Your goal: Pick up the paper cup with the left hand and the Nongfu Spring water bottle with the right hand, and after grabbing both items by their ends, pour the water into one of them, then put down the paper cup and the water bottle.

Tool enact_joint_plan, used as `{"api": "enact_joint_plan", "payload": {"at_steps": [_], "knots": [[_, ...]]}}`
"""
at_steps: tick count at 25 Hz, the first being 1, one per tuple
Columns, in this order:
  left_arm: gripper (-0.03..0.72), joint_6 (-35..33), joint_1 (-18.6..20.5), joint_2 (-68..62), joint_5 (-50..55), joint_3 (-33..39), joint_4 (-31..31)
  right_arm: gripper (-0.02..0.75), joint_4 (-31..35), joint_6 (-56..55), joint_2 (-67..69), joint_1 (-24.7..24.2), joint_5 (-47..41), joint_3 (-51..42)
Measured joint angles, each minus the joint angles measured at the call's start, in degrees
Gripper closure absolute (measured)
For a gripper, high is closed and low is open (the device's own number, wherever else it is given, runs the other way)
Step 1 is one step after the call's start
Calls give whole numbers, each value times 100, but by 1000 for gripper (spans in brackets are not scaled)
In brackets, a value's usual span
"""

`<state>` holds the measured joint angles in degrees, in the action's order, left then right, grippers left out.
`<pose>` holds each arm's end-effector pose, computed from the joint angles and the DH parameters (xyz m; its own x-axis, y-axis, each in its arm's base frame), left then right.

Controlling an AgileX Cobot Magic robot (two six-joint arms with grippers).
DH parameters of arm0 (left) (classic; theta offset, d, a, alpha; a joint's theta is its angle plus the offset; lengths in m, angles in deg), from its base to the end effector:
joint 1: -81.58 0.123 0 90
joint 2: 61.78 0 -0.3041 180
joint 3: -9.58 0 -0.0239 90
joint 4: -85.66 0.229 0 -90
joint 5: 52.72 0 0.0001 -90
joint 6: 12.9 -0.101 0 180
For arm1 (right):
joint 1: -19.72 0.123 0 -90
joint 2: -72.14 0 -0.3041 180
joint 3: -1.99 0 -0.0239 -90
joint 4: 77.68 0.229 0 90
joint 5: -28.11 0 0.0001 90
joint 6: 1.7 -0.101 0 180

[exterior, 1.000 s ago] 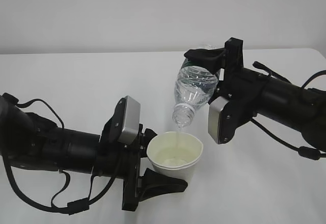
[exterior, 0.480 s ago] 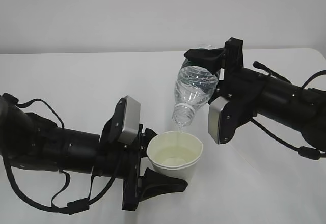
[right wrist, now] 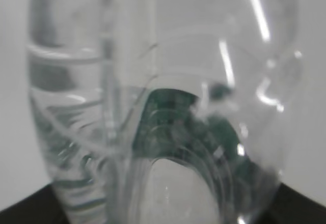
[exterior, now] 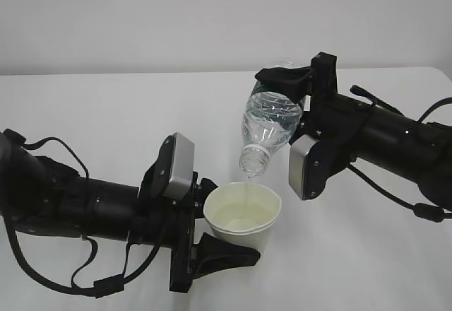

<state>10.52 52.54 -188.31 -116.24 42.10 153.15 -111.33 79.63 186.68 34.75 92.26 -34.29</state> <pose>0.2512 -0.2349 0.1323 -0.0613 0.2923 -0.9543 0.9980 0.0350 -0.0534 0.3215 0.1384 0.2097 0.7025 -0.7012 0.1220 0.0753 -0.0971 -0.9924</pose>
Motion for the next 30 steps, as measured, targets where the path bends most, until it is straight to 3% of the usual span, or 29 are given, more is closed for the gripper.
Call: {"api": "enact_joint_plan", "payload": {"at_steps": [30], "knots": [[204,0,0,0,-12,0,-59,293,0,113,0,0,0,0]]}}
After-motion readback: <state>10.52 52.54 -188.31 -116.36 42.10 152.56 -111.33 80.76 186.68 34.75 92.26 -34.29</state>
